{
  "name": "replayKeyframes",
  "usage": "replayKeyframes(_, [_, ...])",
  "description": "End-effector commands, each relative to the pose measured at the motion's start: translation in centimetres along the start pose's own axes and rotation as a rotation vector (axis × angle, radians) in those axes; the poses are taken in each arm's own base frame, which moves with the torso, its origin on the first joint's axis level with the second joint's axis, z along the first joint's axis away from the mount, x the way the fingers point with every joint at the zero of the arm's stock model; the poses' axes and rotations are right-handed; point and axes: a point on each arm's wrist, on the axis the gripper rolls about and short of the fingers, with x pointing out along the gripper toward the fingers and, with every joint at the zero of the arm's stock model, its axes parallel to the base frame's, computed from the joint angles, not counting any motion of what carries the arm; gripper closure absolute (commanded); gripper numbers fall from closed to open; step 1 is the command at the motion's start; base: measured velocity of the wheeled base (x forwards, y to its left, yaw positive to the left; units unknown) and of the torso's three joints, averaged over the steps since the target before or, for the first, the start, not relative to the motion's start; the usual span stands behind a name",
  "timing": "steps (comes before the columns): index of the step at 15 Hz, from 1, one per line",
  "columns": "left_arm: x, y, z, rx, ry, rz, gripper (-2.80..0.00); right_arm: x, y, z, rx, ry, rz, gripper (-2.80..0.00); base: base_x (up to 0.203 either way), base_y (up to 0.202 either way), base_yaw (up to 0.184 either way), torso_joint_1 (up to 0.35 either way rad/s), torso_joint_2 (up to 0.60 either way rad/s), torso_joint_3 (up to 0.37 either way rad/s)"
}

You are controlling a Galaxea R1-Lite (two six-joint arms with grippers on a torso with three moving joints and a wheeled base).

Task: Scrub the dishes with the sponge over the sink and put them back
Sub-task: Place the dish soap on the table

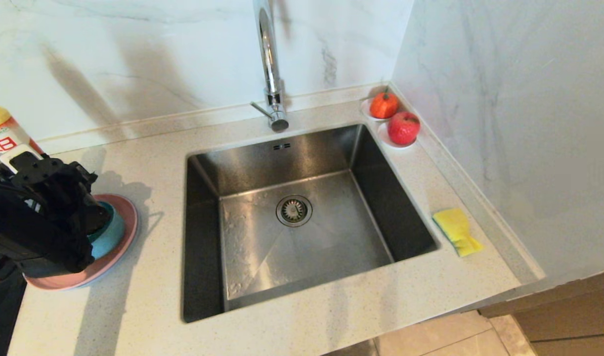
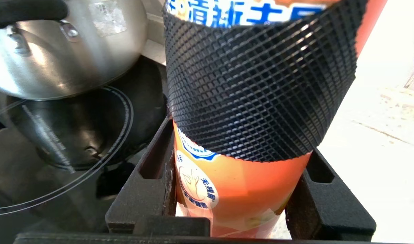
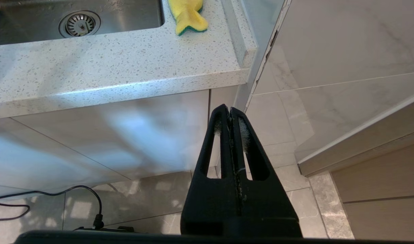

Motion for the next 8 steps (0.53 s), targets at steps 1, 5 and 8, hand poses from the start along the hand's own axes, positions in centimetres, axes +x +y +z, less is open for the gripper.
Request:
replayKeyframes(1, [0.4, -0.2, -0.8, -0.001, -0.003, 0.006, 0.0, 0.0, 0.0, 0.0, 0.0, 0.0, 0.001, 0.0, 0.0, 0.0, 0.0, 0.0, 0.0, 0.0])
replayKeyframes(5, [1.0, -0.4, -0.8, -0.01, -0.019, 0.011, 0.0, 0.0, 0.0, 0.0, 0.0, 0.0, 0.001, 0.0, 0.0, 0.0, 0.0, 0.0, 0.0, 0.0])
replayKeyframes(8, [1.5, -0.8, 0.4, -0.032, -0.052, 0.01, 0.0, 0.0, 0.0, 0.0, 0.0, 0.0, 0.001, 0.0, 0.0, 0.0, 0.0, 0.0, 0.0, 0.0])
